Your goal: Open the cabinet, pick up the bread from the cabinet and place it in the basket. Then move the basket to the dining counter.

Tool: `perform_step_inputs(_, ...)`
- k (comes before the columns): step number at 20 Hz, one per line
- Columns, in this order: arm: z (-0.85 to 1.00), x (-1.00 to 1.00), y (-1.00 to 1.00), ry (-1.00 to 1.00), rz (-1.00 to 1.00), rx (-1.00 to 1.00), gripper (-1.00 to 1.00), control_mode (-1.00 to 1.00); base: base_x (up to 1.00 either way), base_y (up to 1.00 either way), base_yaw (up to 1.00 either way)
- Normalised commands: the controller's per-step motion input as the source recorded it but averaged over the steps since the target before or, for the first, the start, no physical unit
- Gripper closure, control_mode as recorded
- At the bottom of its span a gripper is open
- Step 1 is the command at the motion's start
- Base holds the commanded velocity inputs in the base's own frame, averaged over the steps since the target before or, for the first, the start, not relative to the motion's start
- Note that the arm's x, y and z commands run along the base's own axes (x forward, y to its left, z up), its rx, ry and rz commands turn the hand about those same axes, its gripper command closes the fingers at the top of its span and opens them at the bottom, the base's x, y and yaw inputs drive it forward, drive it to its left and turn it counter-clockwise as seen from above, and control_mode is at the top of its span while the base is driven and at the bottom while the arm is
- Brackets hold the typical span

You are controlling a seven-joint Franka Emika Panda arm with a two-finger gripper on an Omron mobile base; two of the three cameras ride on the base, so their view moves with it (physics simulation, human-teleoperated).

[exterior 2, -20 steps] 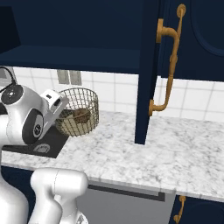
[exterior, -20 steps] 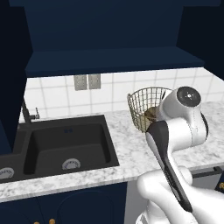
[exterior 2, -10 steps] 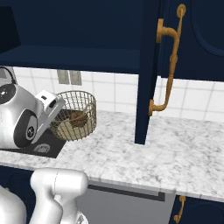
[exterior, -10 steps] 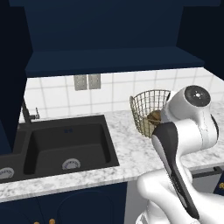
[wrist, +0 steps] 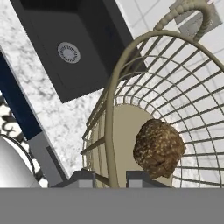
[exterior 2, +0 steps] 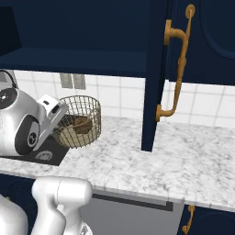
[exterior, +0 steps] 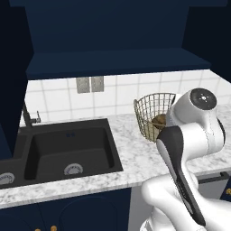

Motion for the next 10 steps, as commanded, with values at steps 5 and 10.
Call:
perform_step_inputs(5,0.0,-0.13,0.02,0.0,0.0,0.02,1.0,1.0,-0.8,0.33,-0.02)
perform_step_inputs(10,0.0,0.0,0.0,0.0,0.0,0.0,1.0,1.0,-1.0,0.58,-0.21)
